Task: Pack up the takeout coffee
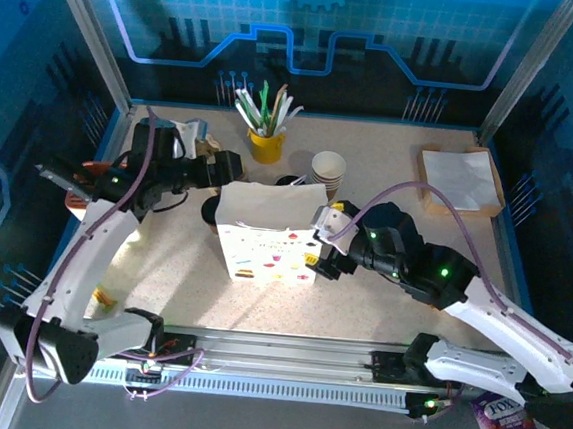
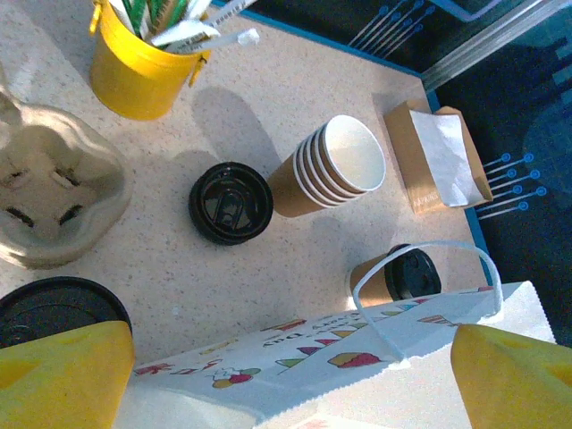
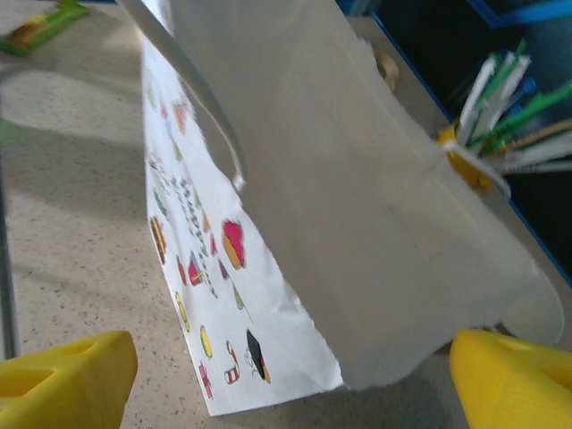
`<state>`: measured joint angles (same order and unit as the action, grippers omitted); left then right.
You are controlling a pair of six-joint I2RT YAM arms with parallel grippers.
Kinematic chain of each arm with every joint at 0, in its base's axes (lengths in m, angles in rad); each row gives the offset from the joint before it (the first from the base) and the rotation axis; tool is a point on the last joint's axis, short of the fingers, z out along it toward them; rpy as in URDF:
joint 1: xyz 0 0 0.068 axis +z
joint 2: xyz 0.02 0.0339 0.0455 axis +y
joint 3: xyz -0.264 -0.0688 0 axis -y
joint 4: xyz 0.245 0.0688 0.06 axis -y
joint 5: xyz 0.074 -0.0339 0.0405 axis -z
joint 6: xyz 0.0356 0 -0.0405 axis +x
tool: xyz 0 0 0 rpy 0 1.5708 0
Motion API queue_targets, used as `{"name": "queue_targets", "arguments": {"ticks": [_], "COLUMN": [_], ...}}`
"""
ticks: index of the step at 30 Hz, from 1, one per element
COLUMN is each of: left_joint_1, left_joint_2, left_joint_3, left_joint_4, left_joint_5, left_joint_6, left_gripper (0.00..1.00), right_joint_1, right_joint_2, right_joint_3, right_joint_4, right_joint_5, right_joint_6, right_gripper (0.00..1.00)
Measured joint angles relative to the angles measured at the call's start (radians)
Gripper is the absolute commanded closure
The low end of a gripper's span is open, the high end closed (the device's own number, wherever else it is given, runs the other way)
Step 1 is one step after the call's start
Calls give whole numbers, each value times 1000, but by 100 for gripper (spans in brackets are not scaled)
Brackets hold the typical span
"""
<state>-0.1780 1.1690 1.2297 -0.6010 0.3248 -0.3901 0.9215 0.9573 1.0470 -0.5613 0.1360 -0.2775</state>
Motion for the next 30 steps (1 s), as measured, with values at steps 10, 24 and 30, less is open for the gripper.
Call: {"name": "queue_targets", "arguments": {"ticks": [10,24,30], "left_joint_1": [-47,-69,-72], "left_joint_2": [113,110,103], "left_joint_3": [34,24,24], "left_joint_4": [3,8,8], "left_joint_5": [87,150,156], "left_joint_6": [-3,-3,-3], "left_gripper": [9,9,9], "right_joint_1": [-104,-271,-332], "right_joint_2": [47,136,183], "right_joint_3": [-97,-97,-97], "right_joint_4": [128,195,224], "right_joint_5": [43,28,19], "right_joint_6": [122,197,233], "right_gripper": [8,9,9]}}
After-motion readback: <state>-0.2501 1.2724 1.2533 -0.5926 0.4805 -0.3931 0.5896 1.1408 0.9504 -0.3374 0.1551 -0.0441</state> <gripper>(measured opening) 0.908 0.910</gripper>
